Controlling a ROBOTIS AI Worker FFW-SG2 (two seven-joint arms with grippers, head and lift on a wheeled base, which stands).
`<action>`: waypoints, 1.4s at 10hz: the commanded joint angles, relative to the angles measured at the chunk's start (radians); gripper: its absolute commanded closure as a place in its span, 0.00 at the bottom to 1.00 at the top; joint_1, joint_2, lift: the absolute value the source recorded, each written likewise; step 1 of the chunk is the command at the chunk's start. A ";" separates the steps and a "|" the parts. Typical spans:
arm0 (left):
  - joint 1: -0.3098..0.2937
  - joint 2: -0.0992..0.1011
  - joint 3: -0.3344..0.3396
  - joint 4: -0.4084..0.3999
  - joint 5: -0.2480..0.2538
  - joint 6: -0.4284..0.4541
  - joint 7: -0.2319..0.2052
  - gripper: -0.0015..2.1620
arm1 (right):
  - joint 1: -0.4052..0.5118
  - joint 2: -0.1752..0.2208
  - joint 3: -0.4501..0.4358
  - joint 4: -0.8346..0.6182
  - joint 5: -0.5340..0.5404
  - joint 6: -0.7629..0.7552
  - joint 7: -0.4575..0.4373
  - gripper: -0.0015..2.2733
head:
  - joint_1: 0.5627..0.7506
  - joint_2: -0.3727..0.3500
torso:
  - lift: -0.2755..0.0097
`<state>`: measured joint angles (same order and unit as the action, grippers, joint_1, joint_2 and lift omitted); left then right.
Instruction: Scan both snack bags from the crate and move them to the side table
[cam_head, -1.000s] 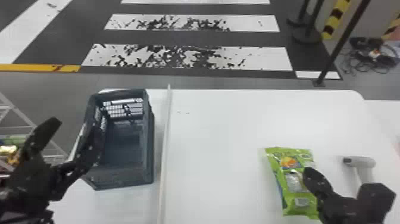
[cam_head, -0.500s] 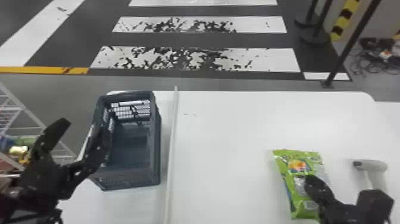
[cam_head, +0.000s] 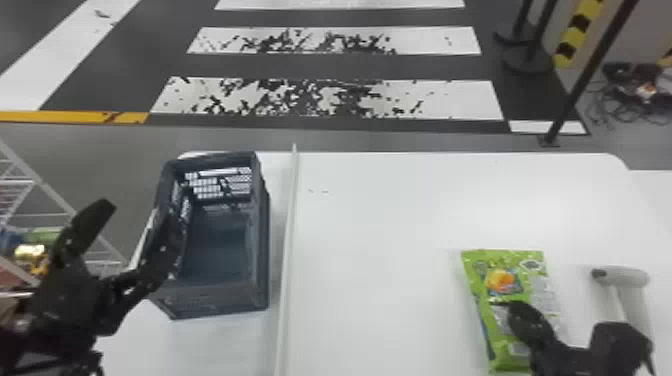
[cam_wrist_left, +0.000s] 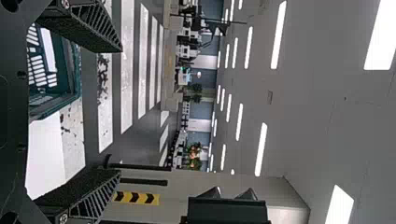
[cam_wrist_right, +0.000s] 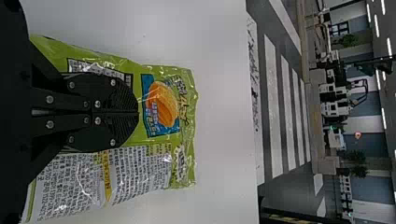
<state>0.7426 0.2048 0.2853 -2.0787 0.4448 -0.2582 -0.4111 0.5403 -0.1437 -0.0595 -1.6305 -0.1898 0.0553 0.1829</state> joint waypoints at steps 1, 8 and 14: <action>0.000 -0.001 0.000 0.002 0.000 0.000 0.000 0.03 | -0.002 0.007 0.010 0.015 0.001 -0.001 -0.010 0.99 | 0.70 0.62 | 0.86; 0.001 -0.002 0.000 0.008 0.000 -0.006 -0.005 0.03 | 0.009 0.033 0.020 0.003 0.000 0.011 -0.071 0.99 | 0.70 0.67 | 0.86; -0.009 -0.002 -0.002 0.009 0.000 -0.009 -0.005 0.03 | 0.058 0.045 -0.112 -0.229 -0.079 0.186 -0.085 0.92 | 0.70 0.56 | 0.86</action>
<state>0.7342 0.2013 0.2836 -2.0678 0.4448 -0.2676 -0.4157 0.5980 -0.0982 -0.1548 -1.8381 -0.2597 0.2198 0.0998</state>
